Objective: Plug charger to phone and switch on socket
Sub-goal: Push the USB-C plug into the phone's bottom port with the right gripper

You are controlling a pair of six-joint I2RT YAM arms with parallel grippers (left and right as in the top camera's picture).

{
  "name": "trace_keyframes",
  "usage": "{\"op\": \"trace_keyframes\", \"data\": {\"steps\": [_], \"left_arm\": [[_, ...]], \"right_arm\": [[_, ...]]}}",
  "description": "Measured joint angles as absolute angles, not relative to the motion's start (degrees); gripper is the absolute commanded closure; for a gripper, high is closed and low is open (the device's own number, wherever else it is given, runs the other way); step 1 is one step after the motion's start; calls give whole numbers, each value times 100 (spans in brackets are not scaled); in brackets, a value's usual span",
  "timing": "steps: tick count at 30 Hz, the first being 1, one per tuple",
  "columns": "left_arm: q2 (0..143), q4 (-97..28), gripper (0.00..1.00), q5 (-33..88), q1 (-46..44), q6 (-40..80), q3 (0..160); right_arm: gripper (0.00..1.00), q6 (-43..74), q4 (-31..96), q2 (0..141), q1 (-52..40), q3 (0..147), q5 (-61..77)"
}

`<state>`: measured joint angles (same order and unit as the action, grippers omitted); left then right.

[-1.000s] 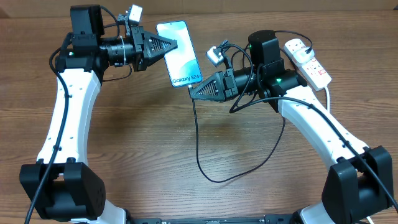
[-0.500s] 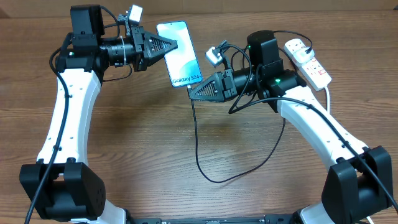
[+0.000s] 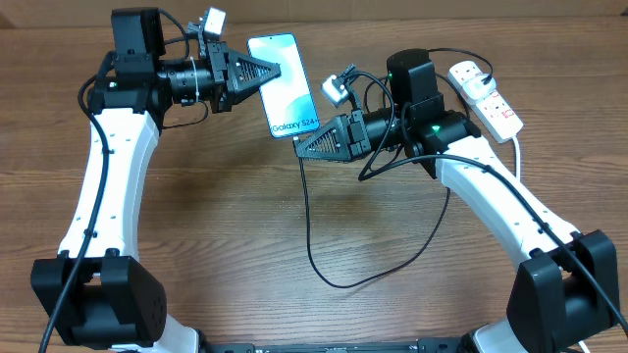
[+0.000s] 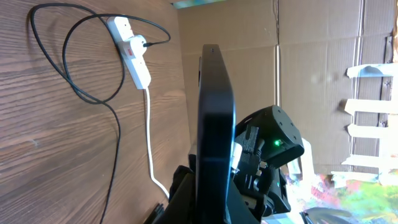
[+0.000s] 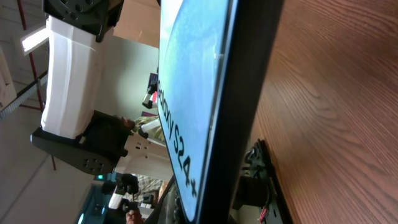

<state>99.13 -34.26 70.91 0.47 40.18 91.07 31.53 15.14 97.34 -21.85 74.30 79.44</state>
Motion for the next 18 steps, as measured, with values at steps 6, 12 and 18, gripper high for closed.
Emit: {"op": "trace_keyframes", "data": {"steps": [6,12,18], "left_arm": [[9913,-3426,96,6945,47,4016,9107],[9913,-3426,96,6877,47,4014,9107],[9913,-3426,96,6882,47,4016,9107]], "right_arm": [[96,3260,1516,9734,-2185,7430,7944],[96,3284,1511,9734,-2185,7430,7944],[96,3280,1459,9734,-2185,7430,7944]]}}
